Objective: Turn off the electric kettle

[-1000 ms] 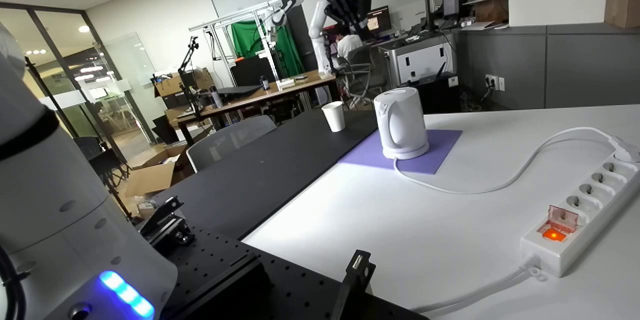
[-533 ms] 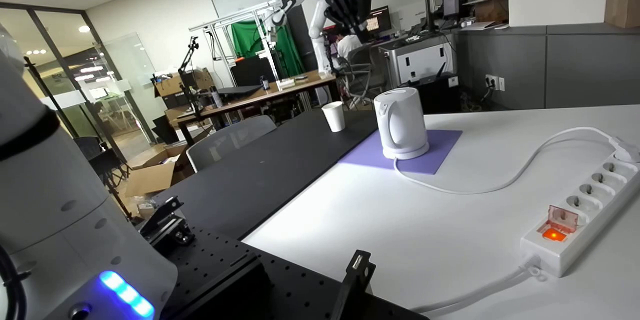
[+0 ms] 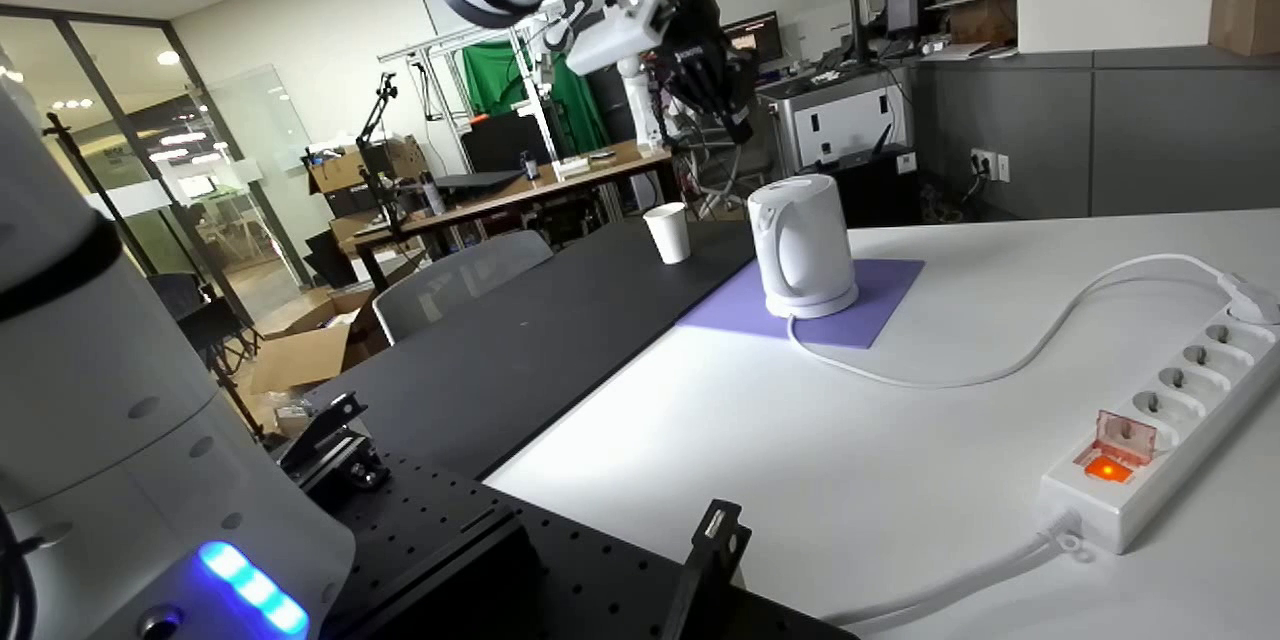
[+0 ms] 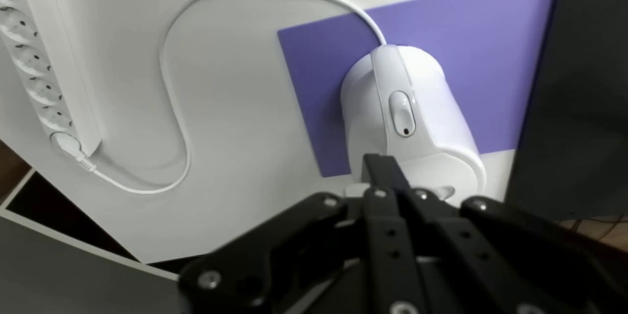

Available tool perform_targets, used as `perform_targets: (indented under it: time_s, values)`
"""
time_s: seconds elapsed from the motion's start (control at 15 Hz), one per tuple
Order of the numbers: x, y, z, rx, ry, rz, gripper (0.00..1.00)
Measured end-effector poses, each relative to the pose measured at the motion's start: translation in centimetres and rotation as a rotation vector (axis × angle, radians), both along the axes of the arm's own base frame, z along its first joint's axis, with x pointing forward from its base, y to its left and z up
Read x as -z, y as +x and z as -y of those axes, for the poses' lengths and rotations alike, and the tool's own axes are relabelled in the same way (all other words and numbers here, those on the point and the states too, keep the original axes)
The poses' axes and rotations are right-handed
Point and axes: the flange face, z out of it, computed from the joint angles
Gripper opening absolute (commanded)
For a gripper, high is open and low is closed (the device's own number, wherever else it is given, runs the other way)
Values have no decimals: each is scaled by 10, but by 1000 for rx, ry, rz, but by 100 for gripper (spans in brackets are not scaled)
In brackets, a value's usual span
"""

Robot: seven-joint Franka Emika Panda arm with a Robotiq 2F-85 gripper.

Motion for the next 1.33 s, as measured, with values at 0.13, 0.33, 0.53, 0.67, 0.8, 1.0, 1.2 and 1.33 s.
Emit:
perform_targets:
  time_s: [0.13, 0.33, 0.53, 0.67, 0.8, 1.0, 1.2, 1.33]
  values:
    - [16, 3, -2, -8, 8, 20, 0]
    - [39, 5, -7, -19, 15, 28, 0]
    - [59, 7, -12, -27, 21, 26, 0]
    - [69, 7, -14, -32, 23, 23, 0]
    - [77, 7, -14, -36, 22, 23, 0]
    - [85, 10, -11, -35, 19, 26, 0]
    - [91, 14, -8, -33, 19, 22, 0]
    - [96, 17, -7, -32, 20, 19, 0]
